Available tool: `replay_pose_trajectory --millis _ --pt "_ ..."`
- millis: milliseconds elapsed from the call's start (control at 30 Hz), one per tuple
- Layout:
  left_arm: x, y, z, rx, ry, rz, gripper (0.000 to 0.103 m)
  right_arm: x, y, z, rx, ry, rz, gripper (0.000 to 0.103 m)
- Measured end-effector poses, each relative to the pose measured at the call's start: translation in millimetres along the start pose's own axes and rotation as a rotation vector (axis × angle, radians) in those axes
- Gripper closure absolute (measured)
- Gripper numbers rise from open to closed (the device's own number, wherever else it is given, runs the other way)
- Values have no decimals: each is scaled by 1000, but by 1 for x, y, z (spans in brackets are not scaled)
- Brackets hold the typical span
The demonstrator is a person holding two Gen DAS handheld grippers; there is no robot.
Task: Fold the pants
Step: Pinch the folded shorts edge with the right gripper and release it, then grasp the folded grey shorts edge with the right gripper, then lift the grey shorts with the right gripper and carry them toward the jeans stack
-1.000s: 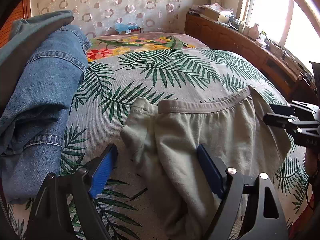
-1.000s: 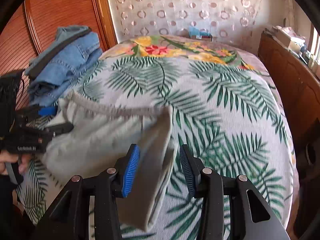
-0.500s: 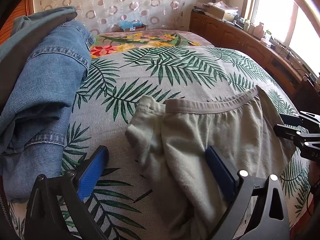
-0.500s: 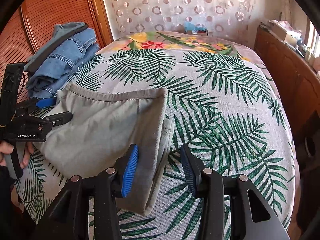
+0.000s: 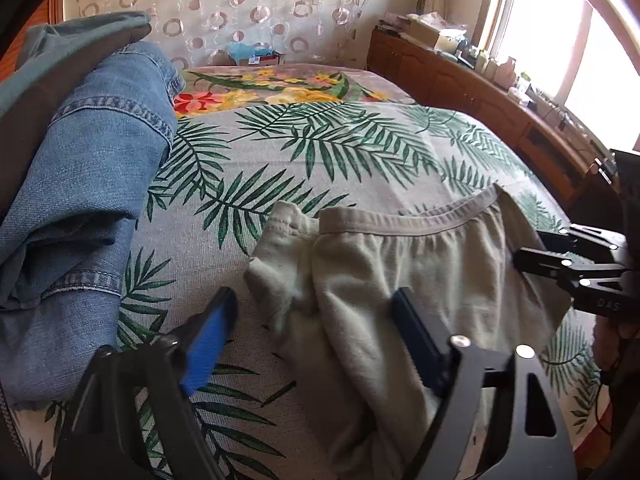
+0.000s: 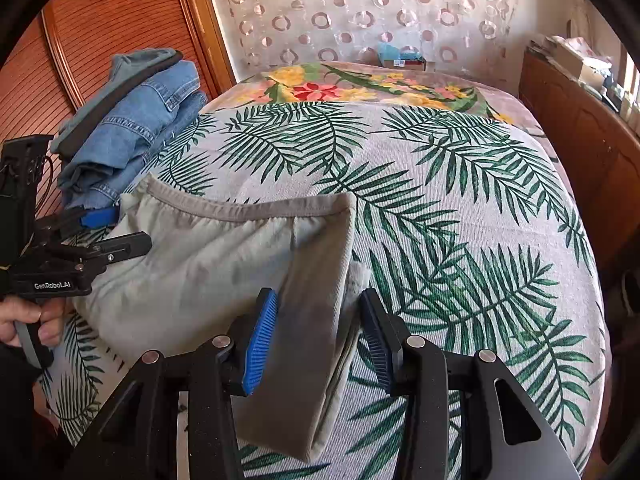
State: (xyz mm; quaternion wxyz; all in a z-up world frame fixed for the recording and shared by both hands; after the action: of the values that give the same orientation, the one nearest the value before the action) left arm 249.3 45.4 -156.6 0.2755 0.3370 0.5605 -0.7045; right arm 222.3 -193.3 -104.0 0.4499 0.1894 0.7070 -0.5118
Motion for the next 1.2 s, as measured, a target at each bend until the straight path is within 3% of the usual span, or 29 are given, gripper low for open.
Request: replay_pose_trajectory --millis 100,167,300,367,533,700,867,1200 --pt "-1 -2 1 52 -30 0 53 -1 3 -1 5 -1 3 58" --pt "-1 -2 0 65 -40 0 58 0 3 -2 9 -9 5 58" --pt "-2 -5 2 85 -57 12 78 0 4 -4 8 -12 12 58" --pt "-4 -8 6 82 -41 25 83 0 5 -4 10 -18 16 63" --pt "-8 -21 19 70 10 66 88 0 6 -3 18 -17 20 76" --pt "-15 -33 29 71 41 101 88 1 6 0 -37 49 19 91" --pt "-20 -52 39 99 56 145 91 1 -1 2 -52 75 46 93" --pt "-40 -91 51 112 70 240 91 -12 -43 -14 -22 12 188 94"
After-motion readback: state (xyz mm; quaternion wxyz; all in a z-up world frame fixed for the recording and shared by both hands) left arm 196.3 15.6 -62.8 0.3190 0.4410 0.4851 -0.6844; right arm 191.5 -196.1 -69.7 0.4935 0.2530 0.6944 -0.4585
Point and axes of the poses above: each gripper's, at about its wrist camera, not at the fingertips, and y roughly the way its jaws point, z to its right, x to its underside, the point moved 5 cm from there along y, roughly the way its jaws point, and after that the axes turned 13 degrees about z, right-handed, at the moved point
